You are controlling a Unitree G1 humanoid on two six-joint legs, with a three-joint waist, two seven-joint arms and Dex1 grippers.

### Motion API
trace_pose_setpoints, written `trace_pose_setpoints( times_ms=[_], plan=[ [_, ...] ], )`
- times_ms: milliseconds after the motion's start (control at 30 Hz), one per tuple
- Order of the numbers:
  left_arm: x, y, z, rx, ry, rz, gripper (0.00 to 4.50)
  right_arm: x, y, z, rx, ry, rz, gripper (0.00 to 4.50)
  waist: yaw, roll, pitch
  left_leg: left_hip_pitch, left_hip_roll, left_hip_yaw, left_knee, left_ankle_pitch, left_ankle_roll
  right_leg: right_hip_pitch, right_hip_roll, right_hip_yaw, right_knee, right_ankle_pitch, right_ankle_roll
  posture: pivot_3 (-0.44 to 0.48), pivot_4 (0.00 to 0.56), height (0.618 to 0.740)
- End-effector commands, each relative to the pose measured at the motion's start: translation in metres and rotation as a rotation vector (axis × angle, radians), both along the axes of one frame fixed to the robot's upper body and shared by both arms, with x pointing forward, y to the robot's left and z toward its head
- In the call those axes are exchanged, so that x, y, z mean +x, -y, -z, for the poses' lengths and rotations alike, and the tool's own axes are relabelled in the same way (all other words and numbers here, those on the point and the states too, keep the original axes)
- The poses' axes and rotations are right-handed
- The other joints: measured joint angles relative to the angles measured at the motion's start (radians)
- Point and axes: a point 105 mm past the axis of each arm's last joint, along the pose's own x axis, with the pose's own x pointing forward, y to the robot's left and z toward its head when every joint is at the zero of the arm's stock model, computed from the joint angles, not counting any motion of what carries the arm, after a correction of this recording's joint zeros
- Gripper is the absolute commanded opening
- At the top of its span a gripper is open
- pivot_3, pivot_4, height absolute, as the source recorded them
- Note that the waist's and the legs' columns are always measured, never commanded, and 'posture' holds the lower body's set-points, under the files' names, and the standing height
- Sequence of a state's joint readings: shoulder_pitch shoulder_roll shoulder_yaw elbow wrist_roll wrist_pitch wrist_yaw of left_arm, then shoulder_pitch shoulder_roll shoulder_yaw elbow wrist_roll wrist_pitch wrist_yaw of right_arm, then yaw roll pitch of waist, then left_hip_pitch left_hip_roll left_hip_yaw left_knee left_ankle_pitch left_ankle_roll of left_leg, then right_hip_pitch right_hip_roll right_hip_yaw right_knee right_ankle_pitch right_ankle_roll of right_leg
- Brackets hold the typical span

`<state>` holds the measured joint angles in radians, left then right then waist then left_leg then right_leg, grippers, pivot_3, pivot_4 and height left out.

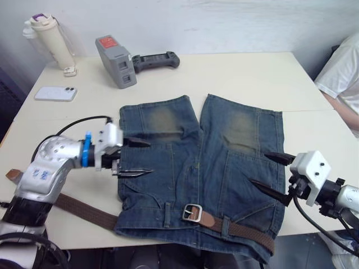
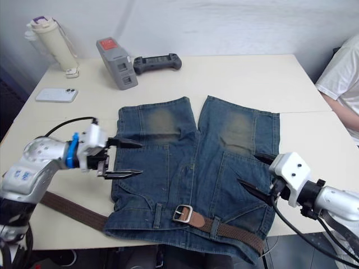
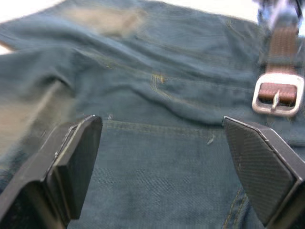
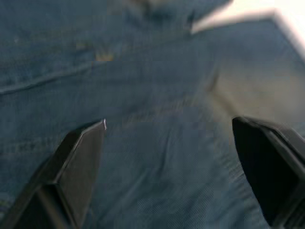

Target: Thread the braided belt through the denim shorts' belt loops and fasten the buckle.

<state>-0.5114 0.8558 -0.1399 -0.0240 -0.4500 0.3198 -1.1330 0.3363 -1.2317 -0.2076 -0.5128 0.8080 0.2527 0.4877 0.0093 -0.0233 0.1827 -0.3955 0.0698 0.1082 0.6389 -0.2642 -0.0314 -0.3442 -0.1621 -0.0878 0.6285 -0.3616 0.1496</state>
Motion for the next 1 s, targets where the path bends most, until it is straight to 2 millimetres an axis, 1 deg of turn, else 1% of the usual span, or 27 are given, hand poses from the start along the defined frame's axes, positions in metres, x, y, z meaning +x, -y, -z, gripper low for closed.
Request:
trace_pose_setpoints(
  times_ms=[33,67,100,167,200,267,333,400,500,533,600,700,733,767,900,933,967,1000],
  plan=[
    [0.025,0.009,0.002,0.046,-0.032,-0.081,4.45,0.01,-0.002,0.002,0.036,-0.092,0.035,4.5,0.003,-0.001,0.0,-0.001,0.0,0.0,0.001,-0.001,0.001,-0.001,0.0,0.0,0.0,0.0,0.0,0.0,0.15,0.74],
    [0.033,0.015,0.001,0.068,-0.013,-0.085,4.45,0.019,0.001,0.003,0.017,-0.087,0.052,4.5,0.003,-0.001,0.0,-0.002,0.0,-0.001,0.004,-0.001,0.001,-0.001,0.0,0.0,0.001,0.0,0.0,0.0,0.15,0.74],
    [0.038,0.018,0.001,0.085,-0.003,-0.087,4.45,0.025,0.002,0.003,0.0,-0.082,0.062,4.5,0.003,-0.001,0.0,-0.007,0.0,-0.001,0.007,-0.001,0.001,-0.004,0.0,-0.001,0.002,0.0,0.001,0.0,0.15,0.74],
    [0.044,0.026,0.003,0.106,-0.025,-0.083,4.45,0.034,0.003,0.004,0.03,-0.108,0.088,4.5,0.004,-0.002,0.001,-0.012,0.0,0.0,0.009,-0.001,0.001,-0.011,0.0,0.001,0.005,0.001,0.001,0.0,0.15,0.74],
    [0.045,0.031,0.006,0.12,-0.033,-0.067,4.45,0.04,0.005,0.006,0.011,-0.109,0.098,4.5,0.004,-0.002,0.001,-0.014,0.0,0.001,0.009,-0.001,0.001,-0.013,0.0,0.001,0.005,0.001,0.001,0.0,0.15,0.74],
    [0.049,0.043,0.016,0.148,-0.074,-0.056,4.45,0.053,0.01,0.011,0.046,-0.136,0.154,4.5,0.007,-0.002,0.001,-0.015,0.0,0.002,0.009,-0.001,0.001,-0.015,0.0,0.001,0.009,0.001,0.001,0.0,0.15,0.74],
    [0.049,0.049,0.026,0.215,-0.07,-0.017,4.45,0.062,0.016,0.018,-0.023,-0.143,0.173,4.5,0.012,-0.002,0.001,-0.016,0.0,0.003,0.01,-0.001,0.001,-0.016,0.0,0.002,0.009,0.001,0.001,0.0,0.15,0.74],
    [0.045,0.048,0.039,0.294,-0.115,0.001,4.45,0.067,0.021,0.03,-0.072,-0.19,0.202,4.5,0.012,-0.002,0.001,-0.016,0.0,0.003,0.01,-0.001,0.001,-0.017,0.0,0.002,0.009,0.001,0.002,0.0,0.15,0.74],
    [0.044,0.045,0.05,0.374,-0.114,0.014,4.45,0.07,0.014,0.036,-0.041,-0.238,0.204,4.5,0.011,-0.002,0.001,-0.017,0.0,0.003,0.01,-0.001,0.001,-0.017,0.0,0.002,0.009,0.001,0.001,0.0,0.15,0.74],
    [0.041,0.042,0.056,0.418,-0.123,0.033,4.45,0.071,0.014,0.041,-0.059,-0.25,0.208,4.5,0.01,-0.002,0.001,-0.016,0.0,0.004,0.01,-0.001,0.001,-0.017,0.0,0.003,0.009,0.001,0.001,0.0,0.15,0.74],
    [0.043,0.039,0.064,0.469,-0.122,0.027,4.45,0.07,0.014,0.05,-0.084,-0.287,0.233,4.5,0.009,-0.003,0.0,-0.014,0.0,0.004,0.01,-0.001,0.001,-0.016,0.0,0.003,0.009,0.001,0.001,0.0,0.15,0.74],
    [0.048,0.043,0.068,0.468,-0.119,-0.003,3.66,0.069,0.008,0.053,-0.06,-0.323,0.245,3.67,0.006,-0.006,-0.002,-0.011,0.0,0.005,0.01,-0.001,0.001,-0.014,0.0,0.004,0.008,0.001,0.001,0.0,0.15,0.74],
    [0.05,0.044,0.069,0.464,-0.115,-0.01,3.27,0.067,0.007,0.053,-0.065,-0.332,0.241,3.23,0.005,-0.006,-0.003,-0.011,0.001,0.005,0.01,-0.001,0.001,-0.014,0.0,0.005,0.008,0.001,0.001,0.0,0.15,0.74],
    [0.049,0.044,0.07,0.468,-0.118,-0.006,2.97,0.067,0.007,0.053,-0.084,-0.32,0.239,2.86,0.004,-0.007,-0.004,-0.011,0.001,0.005,0.01,-0.001,0.001,-0.014,0.0,0.005,0.009,0.001,0.001,0.0,0.15,0.74],
    [0.046,0.046,0.073,0.466,-0.126,-0.001,1.42,0.065,0.007,0.053,-0.125,-0.302,0.237,1.14,0.006,-0.008,-0.008,-0.011,0.001,0.006,0.01,-0.001,0.002,-0.013,0.0,0.005,0.009,0.001,0.001,0.0,0.15,0.74],
    [0.045,0.046,0.074,0.461,-0.135,-0.001,1.19,0.063,0.005,0.052,-0.125,-0.297,0.23,0.82,0.007,-0.009,-0.009,-0.011,0.001,0.006,0.01,-0.001,0.002,-0.013,0.0,0.005,0.009,0.001,0.001,0.0,0.15,0.74],
    [0.044,0.046,0.074,0.457,-0.141,-0.001,0.68,0.062,0.004,0.051,-0.124,-0.293,0.225,0.31,0.008,-0.009,-0.01,-0.011,0.001,0.006,0.01,-0.001,0.002,-0.013,0.0,0.005,0.008,0.001,0.001,0.0,0.15,0.74],
    [0.043,0.046,0.073,0.452,-0.144,-0.006,0.33,0.061,0.003,0.049,-0.133,-0.281,0.215,0.0,0.009,-0.009,-0.01,-0.011,0.001,0.006,0.01,-0.001,0.002,-0.013,0.0,0.005,0.008,0.001,0.001,0.0,0.15,0.74]
  ],
)
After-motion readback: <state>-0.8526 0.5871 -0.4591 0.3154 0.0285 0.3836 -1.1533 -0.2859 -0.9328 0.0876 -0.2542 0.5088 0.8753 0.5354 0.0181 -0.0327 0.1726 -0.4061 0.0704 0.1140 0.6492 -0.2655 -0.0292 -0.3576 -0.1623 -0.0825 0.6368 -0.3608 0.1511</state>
